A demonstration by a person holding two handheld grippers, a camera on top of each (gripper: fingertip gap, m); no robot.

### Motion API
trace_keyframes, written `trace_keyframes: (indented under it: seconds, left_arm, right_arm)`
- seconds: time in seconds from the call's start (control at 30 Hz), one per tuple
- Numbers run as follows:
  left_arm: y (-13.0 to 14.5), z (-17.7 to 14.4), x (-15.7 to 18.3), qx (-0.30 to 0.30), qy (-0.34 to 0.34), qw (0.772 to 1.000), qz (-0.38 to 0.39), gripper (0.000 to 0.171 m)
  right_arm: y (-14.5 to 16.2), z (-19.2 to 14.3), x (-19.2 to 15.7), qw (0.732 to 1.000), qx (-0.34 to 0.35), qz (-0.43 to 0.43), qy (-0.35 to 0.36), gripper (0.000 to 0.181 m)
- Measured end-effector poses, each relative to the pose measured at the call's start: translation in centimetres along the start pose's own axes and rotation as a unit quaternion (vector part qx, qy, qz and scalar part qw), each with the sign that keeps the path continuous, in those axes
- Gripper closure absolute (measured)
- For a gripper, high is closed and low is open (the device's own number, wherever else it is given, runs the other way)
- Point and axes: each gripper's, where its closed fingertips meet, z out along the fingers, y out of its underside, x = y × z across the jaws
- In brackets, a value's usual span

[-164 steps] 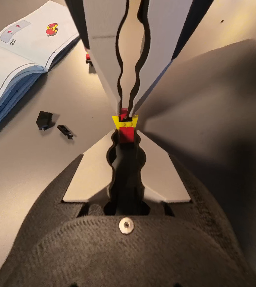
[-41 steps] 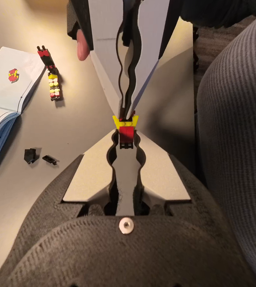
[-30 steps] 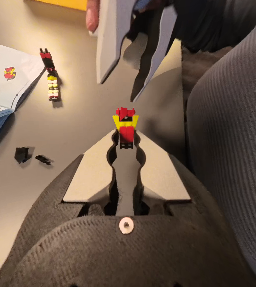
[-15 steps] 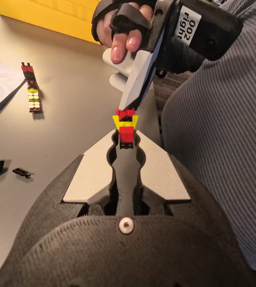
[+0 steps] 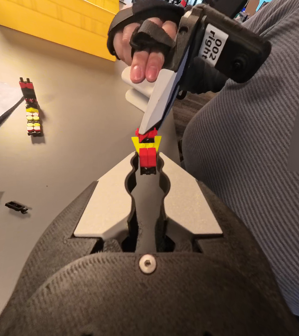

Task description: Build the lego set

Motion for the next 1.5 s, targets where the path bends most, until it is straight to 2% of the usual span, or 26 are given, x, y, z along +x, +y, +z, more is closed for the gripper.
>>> trace_keyframes:
  seconds: [0.13,0.3,0.43,0.53,0.6,0.73,0.77,1.07,1.23,1.37,1.5]
  left_arm:
    - [0.2,0.0,-0.2,-0.001,-0.004,1.000,-0.006,0.153]
    - [-0.7,-0.1,-0.8,0.039,-0.037,0.998,0.014,0.150]
    - [-1.3,-0.3,-0.9,0.050,-0.104,0.987,0.116,0.129]
    - [-1.5,-0.3,-1.2,0.038,-0.178,0.958,0.221,0.120]
    - [-1.6,-0.5,-1.3,0.026,-0.222,0.933,0.283,0.122]
    - [-2.1,-0.9,-1.2,0.019,-0.271,0.895,0.354,0.148]
    - [-2.2,-0.9,-1.1,0.023,-0.274,0.890,0.365,0.149]
    - [-2.6,-1.2,-0.3,0.044,-0.288,0.865,0.408,0.151]
    - [-2.7,-1.1,-0.1,0.048,-0.285,0.865,0.410,0.151]
    - [-2.9,-1.0,0.0,0.047,-0.287,0.859,0.422,0.151]
    - [-3.1,-1.1,-0.2,0.028,-0.318,0.823,0.469,0.152]
  right_arm:
    - [0.2,0.2,-0.1,0.999,-0.010,0.031,-0.014,0.173]
    - [0.7,0.0,0.7,0.994,0.012,0.107,-0.012,0.173]
    - [1.1,-0.1,1.1,0.991,0.018,0.131,-0.005,0.173]
    - [1.0,-0.1,1.3,0.990,0.025,0.140,-0.003,0.173]
    - [0.8,-0.2,1.4,0.989,0.031,0.146,-0.004,0.173]
    - [0.3,-0.3,1.7,0.985,0.051,0.163,-0.003,0.173]
    - [0.2,-0.3,1.7,0.984,0.056,0.167,-0.003,0.173]
    - [-0.6,-0.7,2.3,0.977,0.094,0.193,-0.001,0.173]
    - [-0.8,-0.9,2.4,0.979,0.100,0.180,0.002,0.173]
    - [-0.9,-1.2,2.4,0.986,0.096,0.138,0.003,0.173]
    - [-0.7,-1.2,2.6,0.988,0.073,0.134,-0.022,0.173]
